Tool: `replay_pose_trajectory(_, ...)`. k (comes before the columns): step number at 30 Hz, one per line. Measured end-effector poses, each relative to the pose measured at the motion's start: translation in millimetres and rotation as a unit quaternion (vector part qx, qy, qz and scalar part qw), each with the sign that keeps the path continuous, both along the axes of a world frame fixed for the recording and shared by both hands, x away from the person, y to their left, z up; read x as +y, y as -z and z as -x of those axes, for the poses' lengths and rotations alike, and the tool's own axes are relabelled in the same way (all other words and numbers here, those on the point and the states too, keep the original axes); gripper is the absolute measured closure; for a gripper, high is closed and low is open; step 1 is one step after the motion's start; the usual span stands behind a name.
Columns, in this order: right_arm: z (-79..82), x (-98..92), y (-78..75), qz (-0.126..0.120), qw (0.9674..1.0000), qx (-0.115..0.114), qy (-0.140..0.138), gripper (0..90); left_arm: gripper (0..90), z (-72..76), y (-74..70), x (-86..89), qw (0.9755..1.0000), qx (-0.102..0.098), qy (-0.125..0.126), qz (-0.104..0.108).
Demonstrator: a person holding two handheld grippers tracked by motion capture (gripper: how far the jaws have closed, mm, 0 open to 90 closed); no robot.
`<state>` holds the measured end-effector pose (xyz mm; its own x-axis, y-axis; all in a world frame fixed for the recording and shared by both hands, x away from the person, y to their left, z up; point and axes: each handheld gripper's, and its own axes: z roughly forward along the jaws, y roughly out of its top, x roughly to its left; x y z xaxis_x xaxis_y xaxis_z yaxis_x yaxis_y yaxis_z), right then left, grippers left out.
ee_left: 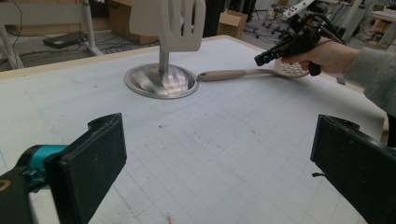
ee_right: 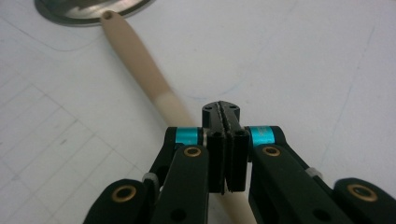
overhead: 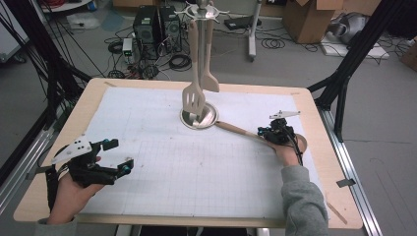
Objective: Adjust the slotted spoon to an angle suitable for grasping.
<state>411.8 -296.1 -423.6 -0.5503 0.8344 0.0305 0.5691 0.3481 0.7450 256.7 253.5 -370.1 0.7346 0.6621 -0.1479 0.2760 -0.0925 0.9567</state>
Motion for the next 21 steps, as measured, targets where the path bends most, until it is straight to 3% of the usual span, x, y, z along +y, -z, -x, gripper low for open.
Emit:
replay_pose_trajectory(7,-1.7,2.2,6.3,0.03,0.9994,0.017,0.006,89.5,3.9,0.8,-0.8,-0.4,1.0,-0.002,0.002,0.0)
replay_pose_trajectory(14,3.4,-0.9,3.9,0.029,0.9991,0.027,0.014,89.6,3.9,0.1,-0.6,-0.1,1.0,-0.001,0.001,0.0)
replay_pose_trajectory(19,4.7,-6.5,6.9,0.044,0.997,0.054,0.033,89.7,3.9,0.3,-1.5,-2.5,1.0,-0.003,0.005,0.001)
replay_pose_trajectory(21,5.5,-8.3,8.8,0.032,0.997,0.061,0.035,89.8,3.9,0.8,-2.2,-2.5,1.0,-0.003,0.006,0.002)
